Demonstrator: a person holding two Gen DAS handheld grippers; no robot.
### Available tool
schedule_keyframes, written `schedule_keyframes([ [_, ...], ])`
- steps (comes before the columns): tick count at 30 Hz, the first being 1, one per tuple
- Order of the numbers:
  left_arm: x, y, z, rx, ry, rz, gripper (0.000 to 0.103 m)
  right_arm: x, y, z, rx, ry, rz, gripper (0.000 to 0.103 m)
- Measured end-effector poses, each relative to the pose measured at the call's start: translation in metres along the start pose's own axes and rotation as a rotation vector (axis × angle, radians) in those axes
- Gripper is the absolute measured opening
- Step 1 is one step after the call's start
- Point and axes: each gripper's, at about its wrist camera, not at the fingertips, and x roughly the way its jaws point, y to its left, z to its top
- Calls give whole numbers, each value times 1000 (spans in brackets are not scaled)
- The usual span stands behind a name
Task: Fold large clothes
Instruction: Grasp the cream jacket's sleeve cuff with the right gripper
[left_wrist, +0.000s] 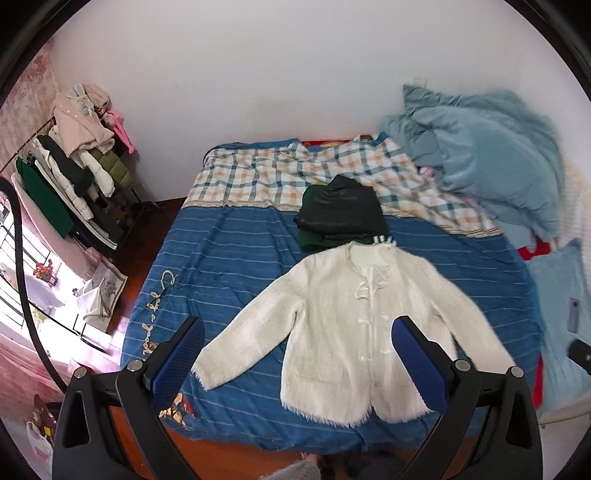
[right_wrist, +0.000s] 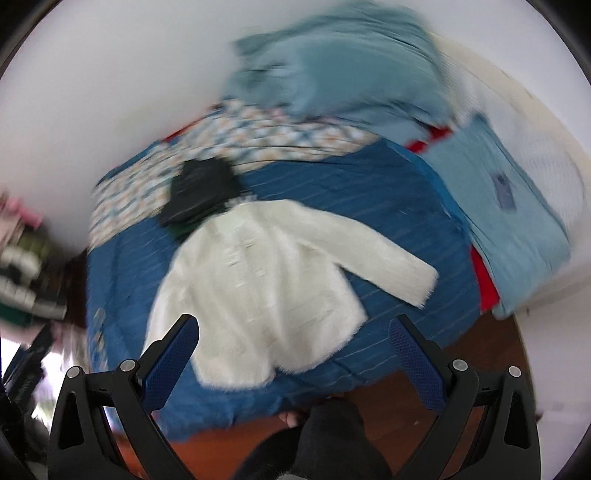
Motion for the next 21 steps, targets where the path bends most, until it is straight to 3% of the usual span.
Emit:
schedule_keyframes([
  [5,76,-36,7,-40,69,12,103,119,-95,18,248,103,-26,100],
  [10,168,-84,4,-58,145,89,103,231,-192,26,408,177,-40,100],
  [15,264,-122,-20,-23,257,109,103,350,-290,21,552,221,-107,100],
  [21,373,-146,-64,-4,379,141,103,466,-375,0,643,227,-230,100],
])
